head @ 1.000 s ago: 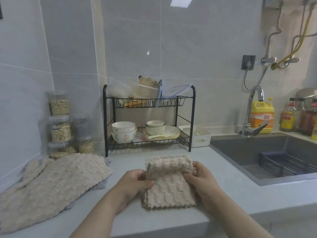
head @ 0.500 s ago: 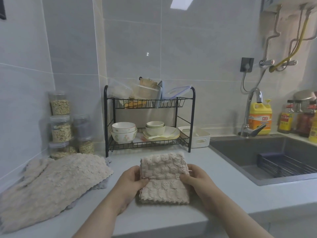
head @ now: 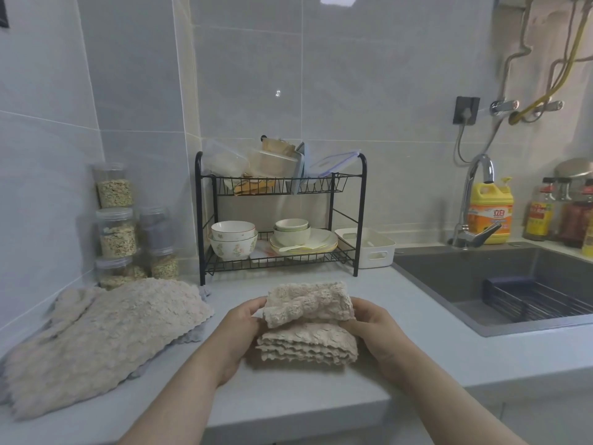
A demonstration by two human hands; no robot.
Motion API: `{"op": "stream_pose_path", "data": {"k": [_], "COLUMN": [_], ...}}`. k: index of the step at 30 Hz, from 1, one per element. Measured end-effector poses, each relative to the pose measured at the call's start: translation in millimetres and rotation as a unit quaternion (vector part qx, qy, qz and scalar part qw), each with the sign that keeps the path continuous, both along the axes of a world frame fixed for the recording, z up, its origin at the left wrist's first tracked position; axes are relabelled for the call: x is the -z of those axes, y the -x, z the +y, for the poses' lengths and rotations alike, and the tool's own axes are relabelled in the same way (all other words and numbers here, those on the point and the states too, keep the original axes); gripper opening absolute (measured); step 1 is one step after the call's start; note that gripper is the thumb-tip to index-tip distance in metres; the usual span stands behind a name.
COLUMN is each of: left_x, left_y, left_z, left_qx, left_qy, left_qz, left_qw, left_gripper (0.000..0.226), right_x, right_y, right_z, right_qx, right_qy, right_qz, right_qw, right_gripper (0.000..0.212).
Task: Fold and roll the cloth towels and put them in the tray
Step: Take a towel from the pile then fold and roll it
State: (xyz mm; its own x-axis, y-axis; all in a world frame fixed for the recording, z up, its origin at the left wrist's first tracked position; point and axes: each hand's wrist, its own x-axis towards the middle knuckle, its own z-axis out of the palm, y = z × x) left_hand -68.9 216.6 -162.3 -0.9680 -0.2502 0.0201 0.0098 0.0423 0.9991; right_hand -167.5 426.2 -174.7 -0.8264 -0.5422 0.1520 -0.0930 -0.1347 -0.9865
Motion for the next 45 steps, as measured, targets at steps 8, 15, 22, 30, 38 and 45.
{"op": "stream_pose_path", "data": {"k": [8, 15, 22, 30, 38, 45], "left_x": [2.1, 2.1, 2.8, 1.1, 7.2, 11.9], "left_y": [0.1, -1.3, 2.2, 1.6, -1.4, -2.3], "left_z": [-1.8, 4.4, 1.3, 1.3, 4.3, -1.0], "left_qx": [0.016, 0.035, 0.001, -0.031, -0.033, -0.058], "left_qy": [-0.011, 0.009, -0.008, -0.037, 0.043, 0.013], "left_qz": [0.008, -0.003, -0.011, -0.008, 0.023, 0.027], "left_qw": [1.000, 0.999, 1.000, 0.999, 0.998, 0.998], "left_gripper": [0.053, 0.038, 0.029, 0.045, 0.025, 0.044], "right_x": [2.2, 3.5, 1.4, 0.4, 4.6, 1.8], "right_y": [3.4, 2.4, 0.8, 5.1, -0.4, -5.4], "right_z": [1.9, -4.6, 0.3, 0.6, -4.5, -0.7], "right_qx": [-0.003, -0.018, -0.016, -0.010, 0.006, 0.047], "right_qy": [0.030, -0.021, 0.043, 0.022, -0.073, -0.164], "right_qz": [-0.040, -0.001, -0.012, -0.070, 0.019, 0.089], "right_qw": [0.999, 1.000, 0.999, 0.997, 0.997, 0.981], "right_gripper": [0.030, 0.039, 0.041, 0.037, 0.020, 0.035]}}
